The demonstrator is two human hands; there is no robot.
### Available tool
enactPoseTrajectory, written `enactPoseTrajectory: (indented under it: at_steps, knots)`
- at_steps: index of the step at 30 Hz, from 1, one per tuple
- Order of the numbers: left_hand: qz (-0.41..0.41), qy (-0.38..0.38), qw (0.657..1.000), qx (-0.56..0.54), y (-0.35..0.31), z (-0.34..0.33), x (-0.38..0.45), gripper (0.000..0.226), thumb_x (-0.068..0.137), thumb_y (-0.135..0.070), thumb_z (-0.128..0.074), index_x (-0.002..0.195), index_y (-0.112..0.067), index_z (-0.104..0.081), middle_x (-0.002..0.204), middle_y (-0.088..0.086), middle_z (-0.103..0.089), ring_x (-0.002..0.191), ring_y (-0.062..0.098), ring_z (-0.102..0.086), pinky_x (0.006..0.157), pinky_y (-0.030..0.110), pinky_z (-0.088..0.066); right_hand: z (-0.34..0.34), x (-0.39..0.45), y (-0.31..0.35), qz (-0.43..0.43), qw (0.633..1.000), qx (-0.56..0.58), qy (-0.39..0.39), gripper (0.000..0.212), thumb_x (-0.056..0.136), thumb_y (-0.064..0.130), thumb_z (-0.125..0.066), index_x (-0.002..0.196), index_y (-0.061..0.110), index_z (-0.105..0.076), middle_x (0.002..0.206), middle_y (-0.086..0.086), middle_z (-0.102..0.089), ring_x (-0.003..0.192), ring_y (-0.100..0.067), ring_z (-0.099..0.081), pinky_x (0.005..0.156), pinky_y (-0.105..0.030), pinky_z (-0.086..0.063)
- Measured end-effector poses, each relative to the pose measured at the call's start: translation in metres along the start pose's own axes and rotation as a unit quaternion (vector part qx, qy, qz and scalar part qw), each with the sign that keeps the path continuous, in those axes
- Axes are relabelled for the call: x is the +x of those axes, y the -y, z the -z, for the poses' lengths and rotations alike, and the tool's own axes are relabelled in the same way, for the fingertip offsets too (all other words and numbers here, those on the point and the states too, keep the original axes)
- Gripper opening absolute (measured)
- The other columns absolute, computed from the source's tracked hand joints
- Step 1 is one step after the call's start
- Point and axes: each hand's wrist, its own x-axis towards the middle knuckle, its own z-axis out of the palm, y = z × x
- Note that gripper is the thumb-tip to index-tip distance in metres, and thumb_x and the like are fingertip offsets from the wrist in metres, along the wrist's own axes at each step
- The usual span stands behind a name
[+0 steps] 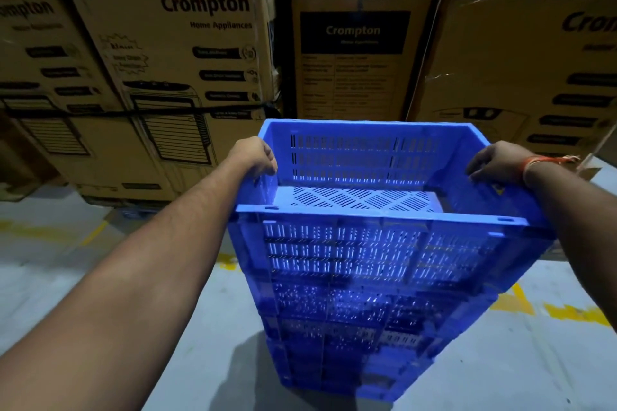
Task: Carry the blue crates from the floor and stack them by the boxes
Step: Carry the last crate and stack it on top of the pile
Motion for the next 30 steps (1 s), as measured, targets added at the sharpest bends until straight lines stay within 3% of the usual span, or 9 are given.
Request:
enactPoseTrajectory:
  at_steps: [6,14,20,22,30]
  knots:
    - [-0.005,-0.001,1.0,0.011,0.002,-0.004,0.003,0.005,0.071,-0.013,-0.08,0.073,-0.011,-0.076,0.071,-0.005,-0.074,0.068,0.01,-0.068,0.062,0.025,-0.053,-0.008,-0.003,-0.002,-0.006,0.999,0.037,-0.019,0.015,0.074,0.013,-0.081,0.079,0.027,-0.075,0.074,-0.001,-0.072,0.061,-0.016,-0.064,0.063,-0.026,-0.046]
    - [0.003,-0.001,1.0,0.021,0.001,-0.004,0.003,0.005,0.073,-0.013,-0.079,0.07,-0.014,-0.075,0.071,-0.005,-0.074,0.065,0.009,-0.064,0.06,0.025,-0.047,-0.009,-0.006,-0.002,-0.01,0.998,0.054,-0.023,0.015,0.074,0.011,-0.08,0.08,0.024,-0.075,0.071,-0.001,-0.07,0.059,-0.019,-0.063,0.056,-0.023,-0.046]
    - [0.012,-0.002,1.0,0.021,-0.001,-0.006,0.003,0.006,0.073,-0.011,-0.078,0.072,-0.016,-0.074,0.07,-0.002,-0.071,0.062,0.011,-0.062,0.056,0.026,-0.044,-0.008,-0.008,-0.004,-0.014,0.997,0.075,-0.02,0.014,0.075,0.009,-0.079,0.081,0.021,-0.075,0.051,0.004,-0.066,0.048,-0.017,-0.058,0.055,-0.024,-0.048]
    - [0.016,-0.005,1.0,0.02,0.0,-0.006,0.002,0.006,0.072,-0.012,-0.078,0.074,-0.017,-0.074,0.075,-0.001,-0.072,0.067,0.012,-0.065,0.054,0.024,-0.043,-0.008,-0.009,-0.003,-0.013,0.996,0.081,-0.021,0.014,0.077,0.009,-0.078,0.083,0.021,-0.075,0.055,0.002,-0.067,0.052,-0.019,-0.06,0.055,-0.024,-0.048]
    - [0.016,0.004,1.0,0.015,0.0,-0.003,0.004,0.004,0.072,-0.013,-0.08,0.072,-0.016,-0.077,0.072,-0.004,-0.073,0.07,0.011,-0.067,0.059,0.024,-0.046,-0.01,-0.015,-0.004,-0.017,0.994,0.1,-0.028,0.013,0.077,0.008,-0.076,0.082,0.019,-0.074,0.05,0.0,-0.065,0.042,-0.019,-0.056,0.051,-0.026,-0.049]
